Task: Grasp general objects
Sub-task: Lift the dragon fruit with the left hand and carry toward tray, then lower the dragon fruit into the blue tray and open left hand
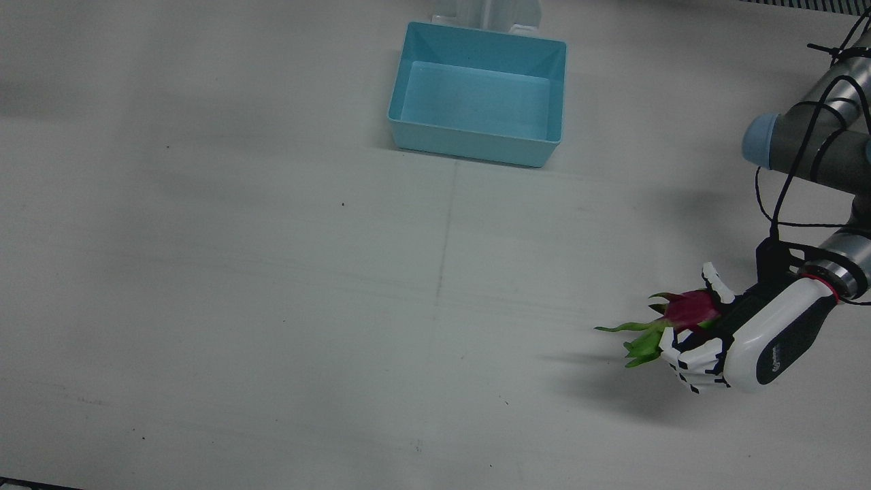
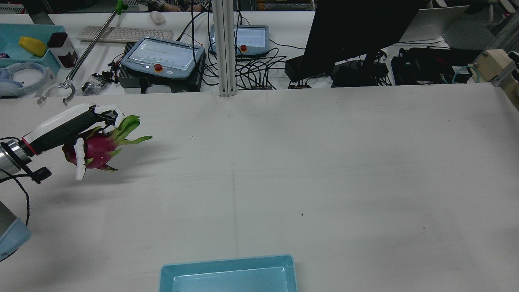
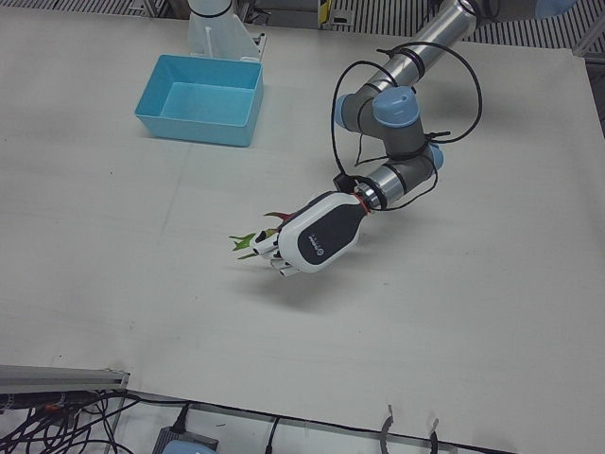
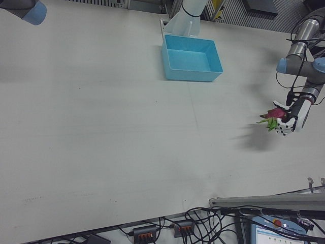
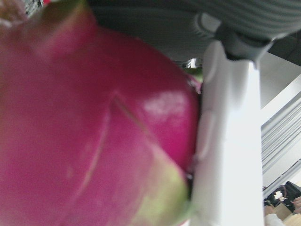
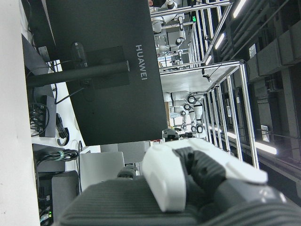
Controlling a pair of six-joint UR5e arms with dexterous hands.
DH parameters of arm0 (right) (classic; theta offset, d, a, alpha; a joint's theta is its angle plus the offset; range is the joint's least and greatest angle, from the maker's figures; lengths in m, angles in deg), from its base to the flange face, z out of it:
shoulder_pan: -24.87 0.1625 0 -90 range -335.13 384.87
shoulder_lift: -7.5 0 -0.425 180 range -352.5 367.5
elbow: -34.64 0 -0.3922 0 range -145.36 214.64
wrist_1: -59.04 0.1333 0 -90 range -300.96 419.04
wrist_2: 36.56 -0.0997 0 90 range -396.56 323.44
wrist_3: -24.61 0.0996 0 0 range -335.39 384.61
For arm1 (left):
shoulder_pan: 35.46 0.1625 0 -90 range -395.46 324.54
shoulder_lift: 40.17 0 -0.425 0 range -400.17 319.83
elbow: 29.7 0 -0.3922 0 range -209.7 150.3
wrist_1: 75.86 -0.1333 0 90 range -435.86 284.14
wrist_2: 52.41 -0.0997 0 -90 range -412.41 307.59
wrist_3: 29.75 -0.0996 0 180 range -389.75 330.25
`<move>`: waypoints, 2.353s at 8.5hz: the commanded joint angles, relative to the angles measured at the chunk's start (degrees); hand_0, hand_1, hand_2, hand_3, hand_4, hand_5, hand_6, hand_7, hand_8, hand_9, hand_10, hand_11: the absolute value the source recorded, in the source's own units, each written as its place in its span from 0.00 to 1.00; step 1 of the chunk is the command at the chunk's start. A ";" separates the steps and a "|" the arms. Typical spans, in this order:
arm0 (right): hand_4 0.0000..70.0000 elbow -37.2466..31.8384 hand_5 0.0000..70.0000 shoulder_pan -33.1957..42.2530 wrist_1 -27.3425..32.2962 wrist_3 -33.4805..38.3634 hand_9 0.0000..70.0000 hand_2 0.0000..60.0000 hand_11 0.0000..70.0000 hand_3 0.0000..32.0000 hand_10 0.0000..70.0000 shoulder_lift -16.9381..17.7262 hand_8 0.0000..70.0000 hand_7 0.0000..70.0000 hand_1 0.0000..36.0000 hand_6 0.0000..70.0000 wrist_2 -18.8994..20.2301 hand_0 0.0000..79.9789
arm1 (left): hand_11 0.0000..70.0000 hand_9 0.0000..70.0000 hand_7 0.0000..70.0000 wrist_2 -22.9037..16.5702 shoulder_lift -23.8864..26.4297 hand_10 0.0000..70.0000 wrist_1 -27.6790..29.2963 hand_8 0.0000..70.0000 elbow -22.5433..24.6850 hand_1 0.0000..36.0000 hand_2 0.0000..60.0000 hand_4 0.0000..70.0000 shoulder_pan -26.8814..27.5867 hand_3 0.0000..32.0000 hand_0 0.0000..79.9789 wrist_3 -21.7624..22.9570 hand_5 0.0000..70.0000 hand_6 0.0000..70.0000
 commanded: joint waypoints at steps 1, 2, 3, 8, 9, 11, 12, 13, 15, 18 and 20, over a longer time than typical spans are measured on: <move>0.00 0.01 0.00 0.00 0.00 0.00 0.00 0.00 0.00 0.00 0.00 0.00 0.00 0.00 0.00 0.00 0.08 0.00 | 1.00 1.00 1.00 -4.55 3.20 1.00 0.30 1.00 5.83 1.00 1.00 0.16 1.70 0.00 1.00 7.79 1.00 0.88; 0.00 0.01 0.00 0.00 0.00 0.00 0.00 0.00 0.00 0.00 0.00 0.00 0.00 0.00 0.00 0.00 0.08 0.00 | 1.00 1.00 1.00 -4.56 3.30 1.00 0.98 1.00 7.86 1.00 1.00 0.17 4.50 0.00 1.00 9.91 1.00 0.90; 0.00 0.09 0.00 0.00 -0.09 0.00 0.00 0.00 0.00 0.00 0.00 0.00 0.00 0.00 0.00 0.00 -0.01 0.00 | 1.00 1.00 1.00 -4.56 3.56 1.00 0.73 1.00 10.14 1.00 1.00 0.17 7.58 0.00 1.00 10.10 1.00 0.91; 0.00 0.09 0.00 0.00 -0.09 0.00 0.00 0.00 0.00 0.00 0.00 0.00 0.00 0.00 0.00 0.00 0.08 0.00 | 1.00 1.00 1.00 -4.56 17.79 0.95 -8.85 1.00 13.15 1.00 1.00 0.22 26.83 0.00 1.00 10.54 1.00 0.93; 0.00 0.18 0.00 0.00 -0.18 -0.09 0.00 0.00 0.00 0.00 0.00 0.00 0.00 0.00 0.00 0.00 0.08 0.00 | 1.00 1.00 1.00 -4.56 18.06 0.94 -9.12 1.00 13.67 1.00 1.00 0.22 28.60 0.00 1.00 10.54 1.00 0.93; 0.00 0.18 0.00 0.00 -0.18 -0.09 0.00 0.00 0.00 0.00 0.00 0.00 0.00 0.00 0.00 0.00 0.08 0.00 | 1.00 1.00 1.00 -4.56 17.63 0.94 -8.42 1.00 15.43 1.00 1.00 0.23 30.28 0.00 1.00 10.54 1.00 0.95; 0.00 0.18 0.00 0.00 -0.18 -0.09 0.00 0.00 0.00 0.00 0.00 0.00 0.00 0.00 0.00 0.00 -0.01 0.00 | 1.00 1.00 1.00 -4.64 15.97 0.94 -6.33 1.00 15.79 1.00 1.00 0.23 30.20 0.00 1.00 10.46 1.00 0.95; 0.00 0.18 0.00 0.00 -0.18 -0.09 0.00 0.00 0.00 0.00 0.00 0.00 0.00 0.00 0.00 0.00 0.08 0.00 | 1.00 1.00 1.00 -5.17 12.91 0.94 -2.91 1.00 15.88 1.00 1.00 0.23 30.72 0.00 1.00 10.54 1.00 0.95; 0.00 0.18 0.00 0.09 -0.18 0.00 0.00 0.00 0.00 0.00 0.00 0.00 0.00 0.00 0.00 0.00 -0.01 0.00 | 1.00 1.00 1.00 -6.04 3.96 0.94 7.00 1.00 16.22 1.00 1.00 0.24 31.25 0.00 1.00 9.93 1.00 0.96; 0.00 0.18 0.00 0.00 -0.26 -0.09 0.00 0.00 0.00 0.00 0.00 0.00 0.00 0.00 0.00 0.00 -0.01 0.00 | 0.78 0.79 1.00 -7.02 -2.15 0.52 12.24 0.70 18.60 1.00 1.00 0.23 31.86 0.00 1.00 9.67 1.00 0.68; 0.00 0.18 0.00 0.00 -0.26 -0.09 0.00 0.00 0.00 0.00 0.00 0.00 0.00 0.00 0.00 0.00 -0.01 0.00 | 0.54 0.44 0.73 -7.10 -1.89 0.33 12.85 0.44 19.56 1.00 1.00 0.18 34.31 0.00 1.00 9.67 1.00 0.47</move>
